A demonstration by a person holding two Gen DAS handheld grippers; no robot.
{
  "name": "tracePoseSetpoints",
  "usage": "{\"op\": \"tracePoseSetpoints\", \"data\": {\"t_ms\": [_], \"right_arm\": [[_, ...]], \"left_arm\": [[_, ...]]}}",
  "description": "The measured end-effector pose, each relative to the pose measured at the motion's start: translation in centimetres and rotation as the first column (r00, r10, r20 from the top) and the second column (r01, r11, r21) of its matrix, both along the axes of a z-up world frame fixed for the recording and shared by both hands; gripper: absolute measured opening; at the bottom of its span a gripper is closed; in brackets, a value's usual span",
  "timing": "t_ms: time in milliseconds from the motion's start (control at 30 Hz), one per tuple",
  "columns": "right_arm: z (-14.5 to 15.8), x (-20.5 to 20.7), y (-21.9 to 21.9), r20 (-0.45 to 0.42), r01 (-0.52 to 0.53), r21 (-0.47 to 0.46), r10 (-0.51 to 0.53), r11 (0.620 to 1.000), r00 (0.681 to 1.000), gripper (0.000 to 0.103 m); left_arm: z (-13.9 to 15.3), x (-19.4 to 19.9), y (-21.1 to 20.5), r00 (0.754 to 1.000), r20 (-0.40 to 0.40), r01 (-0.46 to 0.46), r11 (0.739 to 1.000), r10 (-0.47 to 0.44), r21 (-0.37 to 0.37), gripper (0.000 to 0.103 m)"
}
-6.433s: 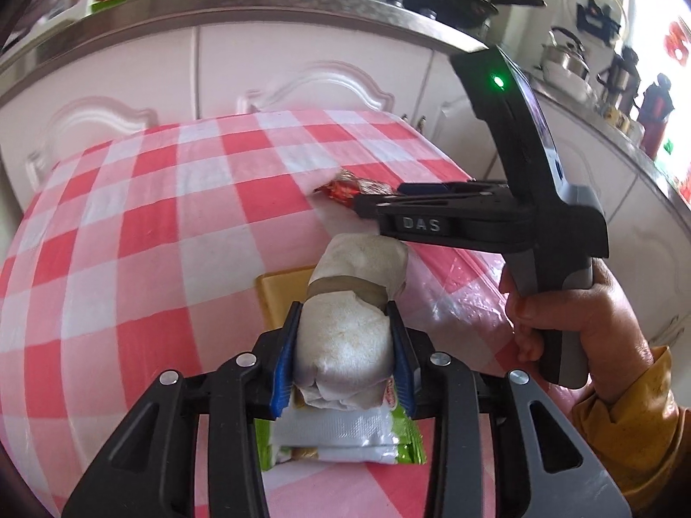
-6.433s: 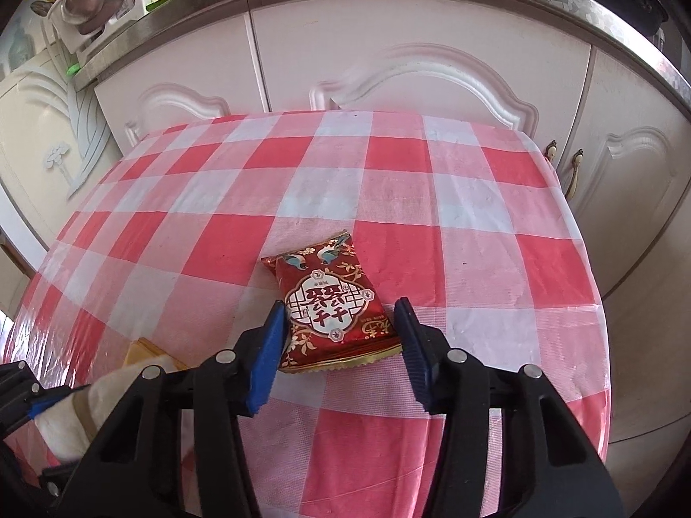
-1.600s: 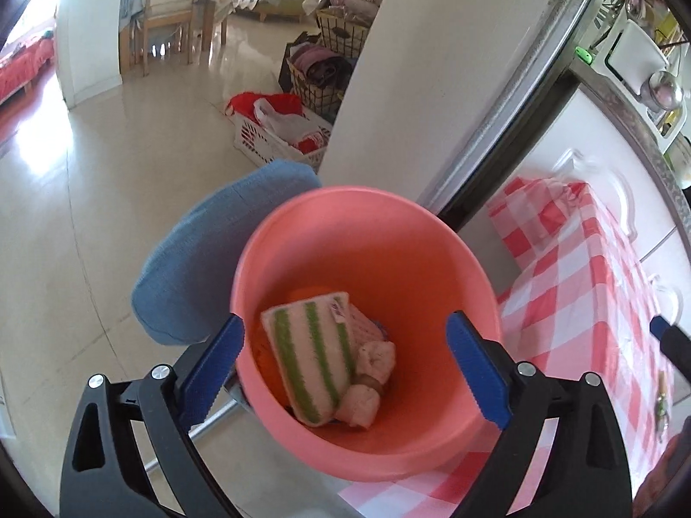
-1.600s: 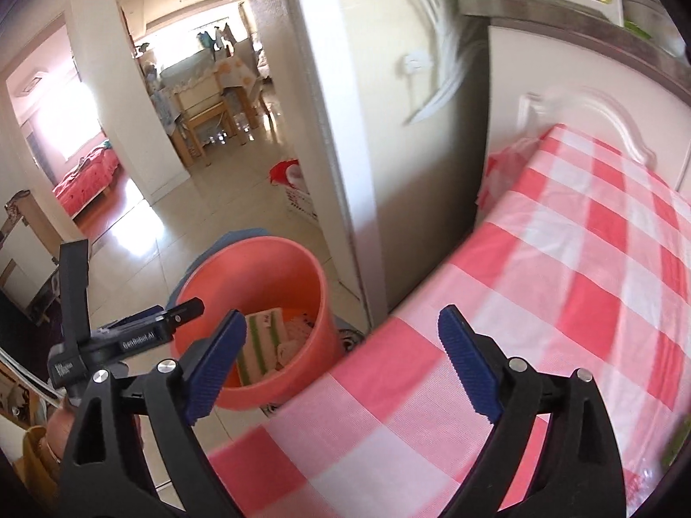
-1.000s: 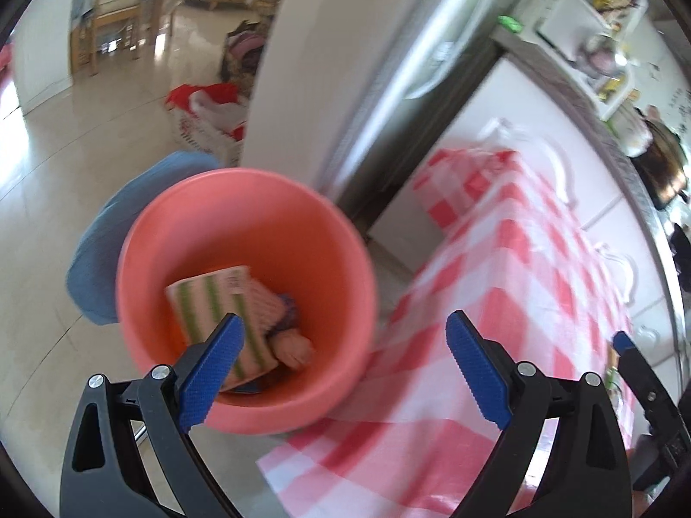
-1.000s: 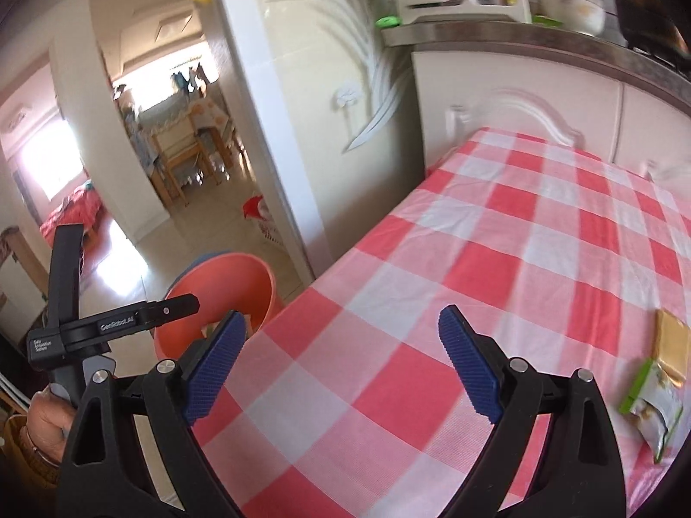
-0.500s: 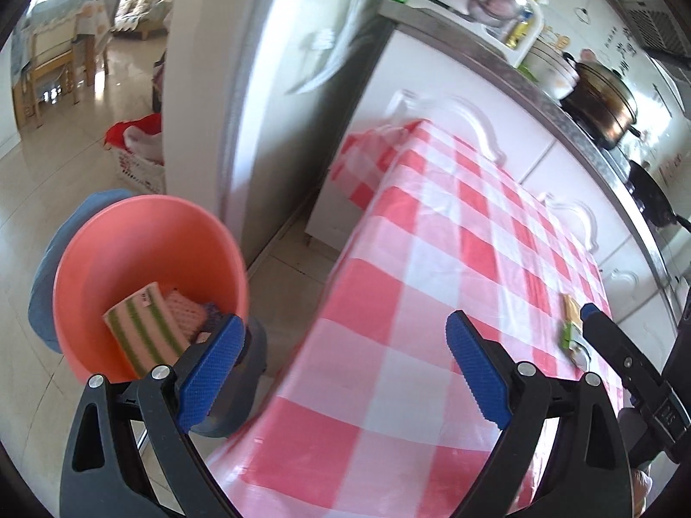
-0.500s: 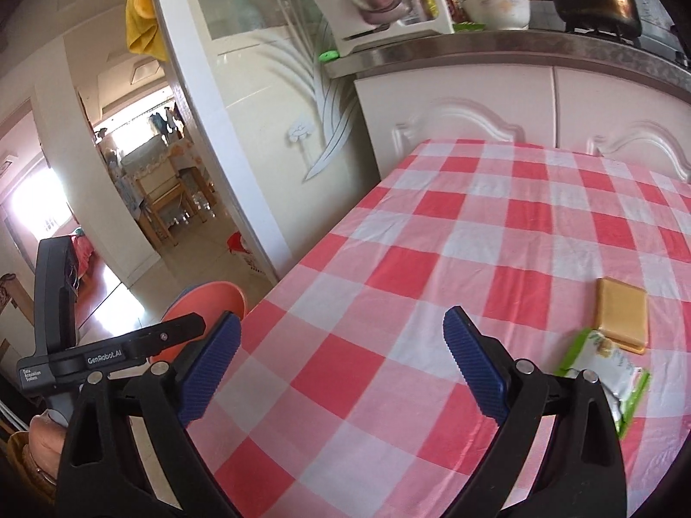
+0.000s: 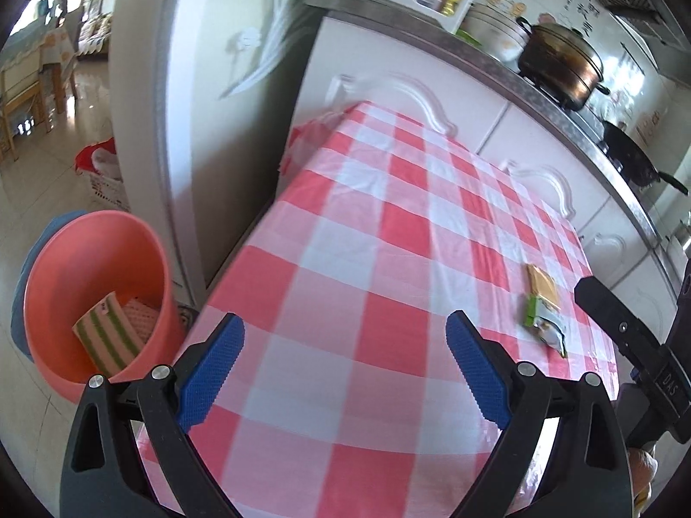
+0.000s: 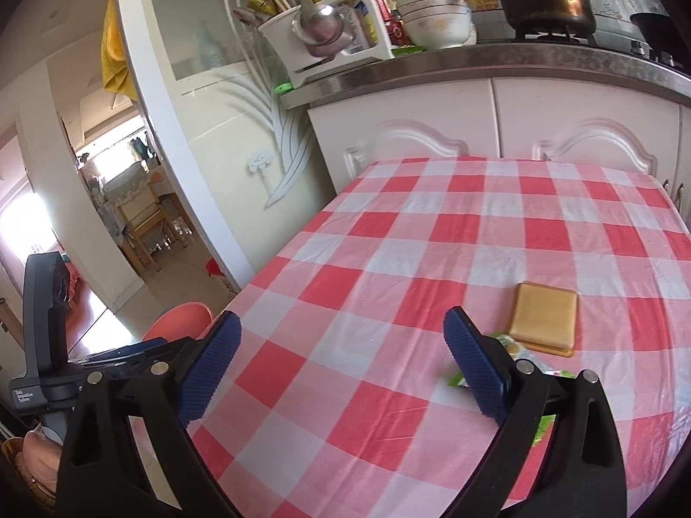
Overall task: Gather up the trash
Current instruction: 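Return both tools to the table toward the yellow cake and green packet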
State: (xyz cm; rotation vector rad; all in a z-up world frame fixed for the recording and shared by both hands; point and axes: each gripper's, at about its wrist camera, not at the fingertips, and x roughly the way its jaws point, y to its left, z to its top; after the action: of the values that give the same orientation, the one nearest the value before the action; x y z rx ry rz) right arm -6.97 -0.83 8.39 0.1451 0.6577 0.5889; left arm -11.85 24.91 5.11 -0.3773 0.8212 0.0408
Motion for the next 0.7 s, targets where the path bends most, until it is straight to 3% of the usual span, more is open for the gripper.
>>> {"op": "tracePoseSetpoints", "data": {"t_ms": [700], "right_arm": [[0.4, 1.2, -9.8, -0.03, 0.148, 0.078, -0.146, 0.986, 0.989, 0.095]], "left_arm": [[1.8, 2.5, -9.5, 0.985, 0.003, 0.17, 0.983, -0.171, 0.069, 0.094]]}}
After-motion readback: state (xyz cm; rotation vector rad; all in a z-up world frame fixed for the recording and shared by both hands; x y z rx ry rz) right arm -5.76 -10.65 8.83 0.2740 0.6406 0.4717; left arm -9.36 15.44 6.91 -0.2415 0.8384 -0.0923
